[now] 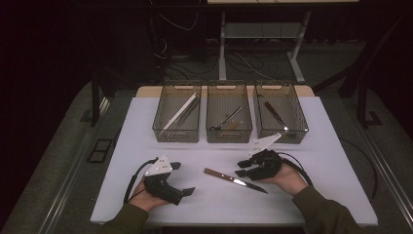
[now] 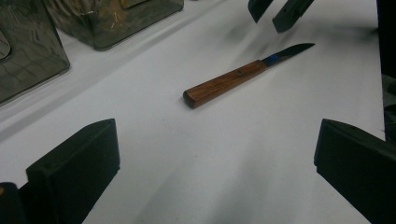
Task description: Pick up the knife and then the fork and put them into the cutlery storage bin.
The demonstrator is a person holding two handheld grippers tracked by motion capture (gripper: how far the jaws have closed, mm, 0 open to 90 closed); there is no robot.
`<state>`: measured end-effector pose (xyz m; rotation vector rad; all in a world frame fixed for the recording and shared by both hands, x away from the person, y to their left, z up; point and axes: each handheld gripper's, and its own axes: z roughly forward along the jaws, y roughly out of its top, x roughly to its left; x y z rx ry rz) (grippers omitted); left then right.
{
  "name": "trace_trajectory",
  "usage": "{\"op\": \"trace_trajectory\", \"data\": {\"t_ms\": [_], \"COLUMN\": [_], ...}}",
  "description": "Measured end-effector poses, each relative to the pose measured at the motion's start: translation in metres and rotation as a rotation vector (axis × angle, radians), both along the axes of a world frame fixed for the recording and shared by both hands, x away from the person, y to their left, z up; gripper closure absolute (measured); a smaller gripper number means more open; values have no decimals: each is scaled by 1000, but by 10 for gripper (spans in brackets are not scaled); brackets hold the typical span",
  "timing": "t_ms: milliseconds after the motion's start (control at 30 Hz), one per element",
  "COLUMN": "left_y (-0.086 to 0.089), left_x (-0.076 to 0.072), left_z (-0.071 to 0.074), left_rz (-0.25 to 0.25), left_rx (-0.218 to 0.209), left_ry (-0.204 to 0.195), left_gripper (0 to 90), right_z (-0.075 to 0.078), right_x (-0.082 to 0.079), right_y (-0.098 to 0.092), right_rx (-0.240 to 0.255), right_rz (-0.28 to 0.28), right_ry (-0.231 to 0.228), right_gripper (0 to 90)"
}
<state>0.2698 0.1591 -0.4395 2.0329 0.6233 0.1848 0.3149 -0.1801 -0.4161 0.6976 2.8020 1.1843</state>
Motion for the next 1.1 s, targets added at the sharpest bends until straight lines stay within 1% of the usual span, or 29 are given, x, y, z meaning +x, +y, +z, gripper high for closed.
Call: {"op": "trace_trajectory", "data": {"t_ms": [67,100,167,200,233,367,433,567,633,667,733,800,833,867,967,1033,1100], "left_y": [0,0,0,0,0,0,0,0,-1,0,-1,-1,-1,-1,-1,-1,-2], "left_x": [0,0,0,0,0,0,0,0,0,0,0,1,0,0,0,0,0], "left_z": [0,0,0,0,0,0,0,0,0,0,0,-1,-1,0,0,-1,-1], "left_rz": [-1,-1,0,1,0,-1,0,-1,-1,-2,0,-1,-1,-2,-1,0,-2], "left_rx": [1,0,0,0,0,0,0,-1,-1,-1,-1,1,-2,2,-2,-5,-4], "left_ry": [0,0,1,1,1,1,1,1,1,1,4,4,2,3,2,4,6], "left_gripper": [0,0,0,0,0,0,0,0,0,0,0,0,0,0,0,0,0], "right_z": [-3,-5,-8,-9,-11,-16,-18,-21,-21,-21,-20,-17,-15,-14,-9,-8,-6], "right_x": [-1,1,0,-1,0,-1,-1,0,1,0,1,4,6,7,9,10,12], "right_y": [7,10,17,20,22,31,34,37,38,40,42,45,48,52,62,68,73], "right_rx": [-21,-47,-65,-72,-87,-119,-137,-164,-175,-182,-201,-237,-278,-305,-381,-424,-462], "right_rz": [25,49,69,70,86,93,92,113,121,117,125,142,165,174,185,191,195], "right_ry": [0,-23,-22,-13,-25,-27,-32,-50,-44,-42,-29,-17,-26,-23,3,12,32], "right_gripper": [654,662,681,685,689,696,702,724,733,736,729,729,730,731,732,732,732]}}
